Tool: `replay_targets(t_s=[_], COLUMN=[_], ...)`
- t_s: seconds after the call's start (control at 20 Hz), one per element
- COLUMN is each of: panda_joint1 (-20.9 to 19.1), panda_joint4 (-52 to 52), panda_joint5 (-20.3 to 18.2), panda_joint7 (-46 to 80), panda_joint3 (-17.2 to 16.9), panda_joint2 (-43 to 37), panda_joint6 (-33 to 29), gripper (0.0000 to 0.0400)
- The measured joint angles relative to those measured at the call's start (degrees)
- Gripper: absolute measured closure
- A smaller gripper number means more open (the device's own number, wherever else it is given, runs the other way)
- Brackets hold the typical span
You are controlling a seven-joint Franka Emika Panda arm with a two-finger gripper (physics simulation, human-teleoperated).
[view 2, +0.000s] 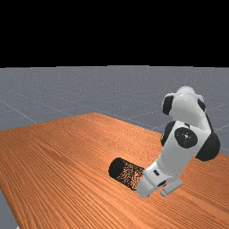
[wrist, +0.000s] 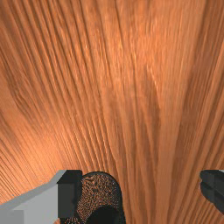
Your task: Rotate the holder till the hole upward
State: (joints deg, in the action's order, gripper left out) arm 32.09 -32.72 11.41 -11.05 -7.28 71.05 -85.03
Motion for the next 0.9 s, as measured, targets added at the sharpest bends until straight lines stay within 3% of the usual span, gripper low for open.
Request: replay_targets(t_s=[0.05,0.5,0.55,0.6,0.65,0.85,0.9], panda_joint1=[0.10,0.32,-0.92,-1.28,-2.25,-3.00,-2.74], panda_joint4=[1.48,-17.71,-13.55,-15.18,-28.83,-32.68,-29.23], panda_joint5=[0.40,4.93,4.38,4.48,3.08,4.44,5.24], panda_joint7=[-0.14,-0.17,-3.23,-3.70,-2.92,-3.05,-3.11], panda_joint3=[-0.49,-3.43,-3.16,-3.21,-1.93,-3.08,-3.80], panda_joint2=[0.91,-8.62,-6.64,-7.53,-14.75,-16.92,-14.95], panda_joint6=[1.09,-5.36,-1.61,-2.20,-12.78,-14.47,-11.35], gripper=[0.0000,0.0000,0.0000,0.0000,0.0000,0.0000,0.0000])
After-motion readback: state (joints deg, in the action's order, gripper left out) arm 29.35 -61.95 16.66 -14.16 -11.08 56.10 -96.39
